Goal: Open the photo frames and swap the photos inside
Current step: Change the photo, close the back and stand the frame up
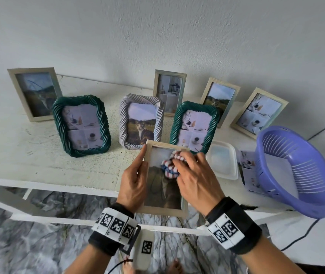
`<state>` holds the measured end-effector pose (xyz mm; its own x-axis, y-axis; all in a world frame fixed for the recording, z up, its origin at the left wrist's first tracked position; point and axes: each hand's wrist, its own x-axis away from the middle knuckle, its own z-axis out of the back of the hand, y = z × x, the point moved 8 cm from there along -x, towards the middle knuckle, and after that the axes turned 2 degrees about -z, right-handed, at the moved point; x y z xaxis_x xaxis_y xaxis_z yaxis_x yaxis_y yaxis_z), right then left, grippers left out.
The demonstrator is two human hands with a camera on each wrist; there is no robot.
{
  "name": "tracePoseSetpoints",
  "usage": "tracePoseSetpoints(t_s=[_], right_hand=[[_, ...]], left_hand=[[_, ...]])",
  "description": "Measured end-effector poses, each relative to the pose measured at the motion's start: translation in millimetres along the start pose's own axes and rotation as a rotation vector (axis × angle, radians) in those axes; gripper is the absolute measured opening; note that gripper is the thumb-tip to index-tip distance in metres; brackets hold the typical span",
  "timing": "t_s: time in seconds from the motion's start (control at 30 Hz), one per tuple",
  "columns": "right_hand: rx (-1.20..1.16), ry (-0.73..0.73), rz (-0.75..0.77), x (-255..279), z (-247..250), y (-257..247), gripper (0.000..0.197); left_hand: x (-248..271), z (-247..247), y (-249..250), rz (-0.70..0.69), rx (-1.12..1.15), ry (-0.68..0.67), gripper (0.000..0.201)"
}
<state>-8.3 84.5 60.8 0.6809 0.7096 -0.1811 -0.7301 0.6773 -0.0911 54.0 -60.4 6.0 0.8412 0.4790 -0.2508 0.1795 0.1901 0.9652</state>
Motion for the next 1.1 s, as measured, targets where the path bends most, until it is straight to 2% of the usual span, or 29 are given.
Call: tracePoseSetpoints(t_s=[0.1, 0.23, 0.3, 0.4, 0.47, 0.53, 0.67, 0.77, 0.9, 0.97, 1.1], right_hand=[[-0.071, 0.023, 0.003, -12, -1, -16, 0.044], [-0.150, -0.071, 0.250, 14, -3, -37, 0.041], [-0.097, -0.111, 0.303, 21, -3, -30, 0.038], [-0.030, -0.067, 0.133, -1, 2, -5, 0.041], [-0.057, -0.014, 0.060, -14, 9, -7, 0.045], [-0.097, 0.012, 0.144, -11, 12, -28, 0.044], [-0.112, -0.087, 0.331, 25, 8, -50, 0.037], [-0.061, -0.036, 0.309, 23, 16, -33, 0.038], [-0.016, 0.011, 0.090, -4, 25, -8, 0.047], [-0.063, 0.006, 0.136, -4, 21, -22, 0.047], [-0.124, -0.109, 0.325, 26, 10, -45, 0.042]], left_hand=[[-6, 0, 7, 0.001, -0.021, 0.013, 0.045], [-8, 13, 1, 0.017, 0.029, 0.030, 0.044], [-6, 14, 3, 0.009, 0.001, 0.039, 0.046], [-6, 3, 14, 0.001, -0.014, 0.008, 0.047], [-7, -1, 17, 0.028, 0.015, 0.004, 0.046], [-10, 2, 13, 0.051, 0.072, 0.024, 0.044], [-13, 6, 13, 0.052, 0.098, 0.024, 0.044], [-10, 1, 18, 0.039, 0.045, 0.014, 0.045], [-12, -2, 23, 0.013, 0.061, -0.009, 0.046], [-16, 1, 19, 0.018, 0.078, 0.013, 0.045], [-13, 3, 9, 0.093, 0.189, 0.030, 0.044]])
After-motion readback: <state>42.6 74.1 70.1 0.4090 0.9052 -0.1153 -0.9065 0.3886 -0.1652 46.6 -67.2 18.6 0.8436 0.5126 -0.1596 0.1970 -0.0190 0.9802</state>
